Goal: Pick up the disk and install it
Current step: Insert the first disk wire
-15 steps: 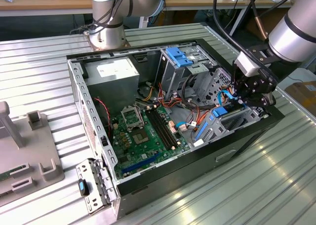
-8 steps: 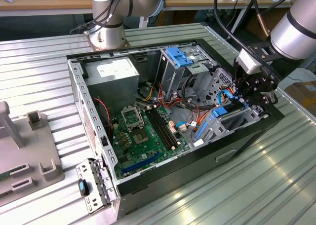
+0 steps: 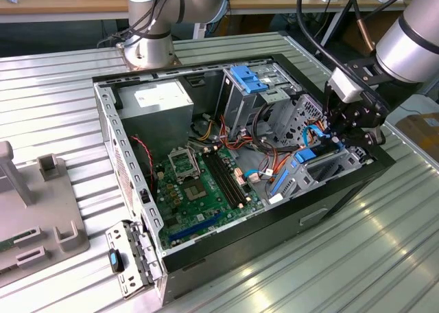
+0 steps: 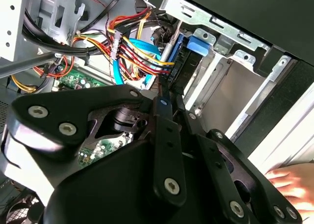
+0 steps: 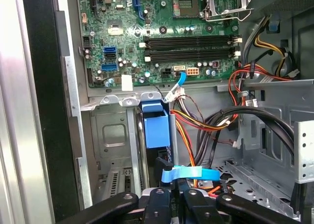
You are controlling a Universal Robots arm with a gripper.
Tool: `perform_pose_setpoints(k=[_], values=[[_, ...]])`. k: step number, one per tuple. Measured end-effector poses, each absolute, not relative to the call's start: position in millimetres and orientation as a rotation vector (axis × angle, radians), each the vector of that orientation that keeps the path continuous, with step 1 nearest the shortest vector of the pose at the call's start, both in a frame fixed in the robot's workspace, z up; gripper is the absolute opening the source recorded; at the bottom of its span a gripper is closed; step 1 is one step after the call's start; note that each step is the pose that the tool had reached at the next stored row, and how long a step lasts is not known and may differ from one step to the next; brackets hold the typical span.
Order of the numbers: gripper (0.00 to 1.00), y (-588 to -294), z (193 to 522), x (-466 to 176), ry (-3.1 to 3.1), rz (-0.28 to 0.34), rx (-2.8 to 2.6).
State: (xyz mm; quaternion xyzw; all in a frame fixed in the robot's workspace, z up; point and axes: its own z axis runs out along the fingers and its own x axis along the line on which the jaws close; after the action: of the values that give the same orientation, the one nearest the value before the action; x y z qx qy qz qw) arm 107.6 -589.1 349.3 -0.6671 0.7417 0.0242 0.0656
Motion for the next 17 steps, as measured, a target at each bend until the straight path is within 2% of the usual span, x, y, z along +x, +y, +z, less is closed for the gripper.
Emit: perform_pose_setpoints(k=[17], values=[[0.16, -589.1, 348.9, 108.9, 2.292, 0.086, -1.971]])
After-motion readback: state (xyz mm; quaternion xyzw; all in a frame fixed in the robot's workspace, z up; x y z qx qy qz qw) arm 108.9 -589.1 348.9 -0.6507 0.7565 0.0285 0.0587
